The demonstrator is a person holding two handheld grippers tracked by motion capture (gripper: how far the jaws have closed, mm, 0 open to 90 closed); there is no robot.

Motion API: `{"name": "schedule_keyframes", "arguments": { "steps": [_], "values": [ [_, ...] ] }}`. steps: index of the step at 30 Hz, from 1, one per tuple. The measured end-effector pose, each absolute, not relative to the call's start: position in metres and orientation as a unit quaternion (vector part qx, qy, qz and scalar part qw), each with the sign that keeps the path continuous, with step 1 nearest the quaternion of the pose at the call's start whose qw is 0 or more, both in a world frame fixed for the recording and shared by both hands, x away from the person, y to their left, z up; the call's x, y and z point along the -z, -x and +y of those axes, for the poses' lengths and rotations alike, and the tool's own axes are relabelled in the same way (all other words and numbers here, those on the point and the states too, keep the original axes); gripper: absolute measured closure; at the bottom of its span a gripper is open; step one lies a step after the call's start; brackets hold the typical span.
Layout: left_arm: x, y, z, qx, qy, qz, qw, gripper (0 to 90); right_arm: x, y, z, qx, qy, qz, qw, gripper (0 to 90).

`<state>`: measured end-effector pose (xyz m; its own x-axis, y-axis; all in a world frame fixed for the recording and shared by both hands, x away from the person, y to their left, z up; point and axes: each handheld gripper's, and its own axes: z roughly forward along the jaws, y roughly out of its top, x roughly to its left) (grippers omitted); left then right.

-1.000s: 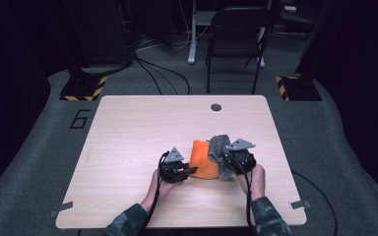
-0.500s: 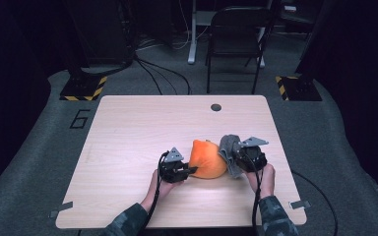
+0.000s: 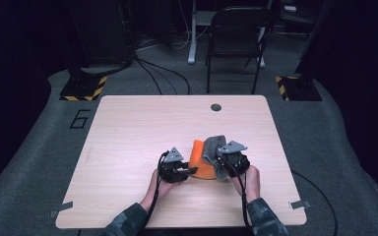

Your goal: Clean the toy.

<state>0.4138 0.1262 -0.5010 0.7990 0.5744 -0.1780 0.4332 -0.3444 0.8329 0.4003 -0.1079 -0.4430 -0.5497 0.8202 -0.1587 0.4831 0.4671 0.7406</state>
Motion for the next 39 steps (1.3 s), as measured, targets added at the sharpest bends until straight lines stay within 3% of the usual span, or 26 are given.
{"name": "schedule_keyframes", "arguments": {
  "steps": [3, 9, 12, 16, 20, 23, 24, 28, 39],
  "values": [
    [0.500, -0.414, 0.129, -0.073, -0.816, 0.310, 0.482, 50.1, 0.444, -0.401, -0.109, -0.328, -0.396, 0.818, 0.257, 77.1],
    [0.497, -0.415, 0.135, -0.098, -0.826, 0.290, 0.473, 35.0, 0.444, -0.403, -0.112, -0.331, -0.405, 0.815, 0.248, 77.1],
    [0.498, -0.414, 0.137, -0.124, -0.835, 0.278, 0.459, 31.5, 0.444, -0.404, -0.112, -0.331, -0.405, 0.816, 0.248, 77.1],
    [0.507, -0.417, 0.134, -0.119, -0.849, 0.264, 0.442, 28.8, 0.445, -0.405, -0.112, -0.330, -0.403, 0.817, 0.247, 77.1],
    [0.512, -0.418, 0.130, -0.123, -0.848, 0.258, 0.445, 35.2, 0.445, -0.405, -0.112, -0.330, -0.403, 0.817, 0.247, 77.1],
    [0.513, -0.416, 0.127, -0.131, -0.845, 0.253, 0.453, 47.6, 0.445, -0.405, -0.112, -0.329, -0.404, 0.816, 0.249, 77.1],
    [0.514, -0.415, 0.126, -0.137, -0.845, 0.249, 0.453, 58.6, 0.445, -0.406, -0.112, -0.329, -0.406, 0.816, 0.249, 77.1],
    [0.513, -0.414, 0.124, -0.150, -0.841, 0.252, 0.454, 68.5, 0.443, -0.405, -0.113, -0.334, -0.406, 0.813, 0.250, 77.0],
    [0.516, -0.413, 0.124, -0.164, -0.833, 0.251, 0.465, 76.3, 0.429, -0.405, -0.141, -0.356, -0.425, 0.788, 0.268, 77.0]
  ]
}}
